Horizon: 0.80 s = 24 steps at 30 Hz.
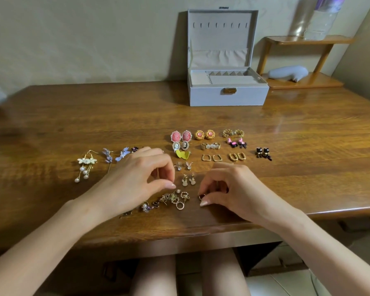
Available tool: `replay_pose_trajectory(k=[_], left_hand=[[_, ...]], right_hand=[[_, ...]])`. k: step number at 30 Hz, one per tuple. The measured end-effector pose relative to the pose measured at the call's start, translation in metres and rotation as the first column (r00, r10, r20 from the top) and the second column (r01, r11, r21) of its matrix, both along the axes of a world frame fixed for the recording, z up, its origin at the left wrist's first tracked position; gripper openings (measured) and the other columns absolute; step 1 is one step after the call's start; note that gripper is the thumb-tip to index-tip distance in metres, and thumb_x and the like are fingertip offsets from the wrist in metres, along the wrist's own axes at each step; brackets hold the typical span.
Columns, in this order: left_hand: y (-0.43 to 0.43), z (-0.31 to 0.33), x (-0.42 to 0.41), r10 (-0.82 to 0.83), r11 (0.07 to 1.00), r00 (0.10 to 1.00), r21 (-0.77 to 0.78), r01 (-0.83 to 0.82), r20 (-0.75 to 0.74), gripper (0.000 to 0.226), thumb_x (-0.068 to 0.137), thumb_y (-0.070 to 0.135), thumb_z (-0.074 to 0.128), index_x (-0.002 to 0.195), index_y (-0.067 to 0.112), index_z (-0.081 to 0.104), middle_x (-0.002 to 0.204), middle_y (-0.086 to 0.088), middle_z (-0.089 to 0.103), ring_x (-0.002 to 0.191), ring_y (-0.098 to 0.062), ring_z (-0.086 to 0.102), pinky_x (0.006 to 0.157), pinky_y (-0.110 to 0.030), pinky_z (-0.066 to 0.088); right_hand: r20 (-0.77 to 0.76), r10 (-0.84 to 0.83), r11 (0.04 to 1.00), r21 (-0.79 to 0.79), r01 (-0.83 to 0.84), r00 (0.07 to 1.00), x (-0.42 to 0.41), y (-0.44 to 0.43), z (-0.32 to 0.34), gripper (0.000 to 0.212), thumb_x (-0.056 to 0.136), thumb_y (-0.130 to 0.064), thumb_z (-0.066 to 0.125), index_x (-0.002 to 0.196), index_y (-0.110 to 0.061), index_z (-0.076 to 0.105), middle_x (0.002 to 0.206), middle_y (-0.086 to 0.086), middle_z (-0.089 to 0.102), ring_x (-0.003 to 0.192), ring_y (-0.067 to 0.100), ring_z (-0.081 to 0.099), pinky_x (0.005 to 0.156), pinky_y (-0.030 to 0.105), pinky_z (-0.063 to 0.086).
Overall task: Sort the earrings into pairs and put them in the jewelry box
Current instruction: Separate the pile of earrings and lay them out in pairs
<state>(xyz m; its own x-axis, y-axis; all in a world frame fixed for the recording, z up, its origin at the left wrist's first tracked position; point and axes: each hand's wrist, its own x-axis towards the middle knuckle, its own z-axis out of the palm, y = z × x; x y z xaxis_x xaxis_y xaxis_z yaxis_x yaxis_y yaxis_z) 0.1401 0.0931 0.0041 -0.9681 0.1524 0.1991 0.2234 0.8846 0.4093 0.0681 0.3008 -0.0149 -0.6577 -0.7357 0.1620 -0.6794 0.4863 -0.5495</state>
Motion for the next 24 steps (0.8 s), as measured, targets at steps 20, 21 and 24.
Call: replay_pose_trajectory(k=[20, 21, 24], left_hand=[[0.008, -0.020, 0.010, -0.174, 0.952, 0.982, -0.267, 0.148, -0.075, 0.008, 0.075, 0.038, 0.059, 0.075, 0.030, 0.060, 0.079, 0.016, 0.046, 0.077, 0.000, 0.032, 0.072, -0.013, 0.029], [0.007, -0.019, 0.009, -0.179, 0.950, 0.981, -0.271, 0.154, -0.070, 0.008, 0.076, 0.038, 0.058, 0.075, 0.030, 0.060, 0.079, 0.017, 0.046, 0.077, 0.000, 0.032, 0.072, -0.013, 0.030], [0.004, -0.018, 0.009, -0.198, 0.946, 0.978, -0.275, 0.174, -0.061, 0.009, 0.078, 0.040, 0.056, 0.076, 0.032, 0.060, 0.081, 0.017, 0.046, 0.079, -0.001, 0.035, 0.074, -0.016, 0.032]], right_hand=[[-0.096, 0.065, 0.992, -0.100, -0.075, 0.993, -0.002, 0.002, -0.009, 0.006, 0.079, -0.029, 0.072, 0.083, -0.025, 0.073, 0.080, -0.012, 0.059, 0.072, 0.006, 0.054, 0.061, 0.022, 0.048], [-0.097, 0.059, 0.991, -0.110, -0.069, 0.994, -0.002, 0.003, -0.009, 0.005, 0.079, -0.028, 0.072, 0.083, -0.025, 0.073, 0.080, -0.013, 0.059, 0.072, 0.006, 0.055, 0.061, 0.021, 0.047], [-0.083, 0.048, 0.988, -0.141, -0.059, 0.995, -0.003, 0.005, -0.008, 0.004, 0.079, -0.027, 0.072, 0.082, -0.024, 0.072, 0.081, -0.011, 0.061, 0.073, 0.008, 0.057, 0.062, 0.022, 0.049]])
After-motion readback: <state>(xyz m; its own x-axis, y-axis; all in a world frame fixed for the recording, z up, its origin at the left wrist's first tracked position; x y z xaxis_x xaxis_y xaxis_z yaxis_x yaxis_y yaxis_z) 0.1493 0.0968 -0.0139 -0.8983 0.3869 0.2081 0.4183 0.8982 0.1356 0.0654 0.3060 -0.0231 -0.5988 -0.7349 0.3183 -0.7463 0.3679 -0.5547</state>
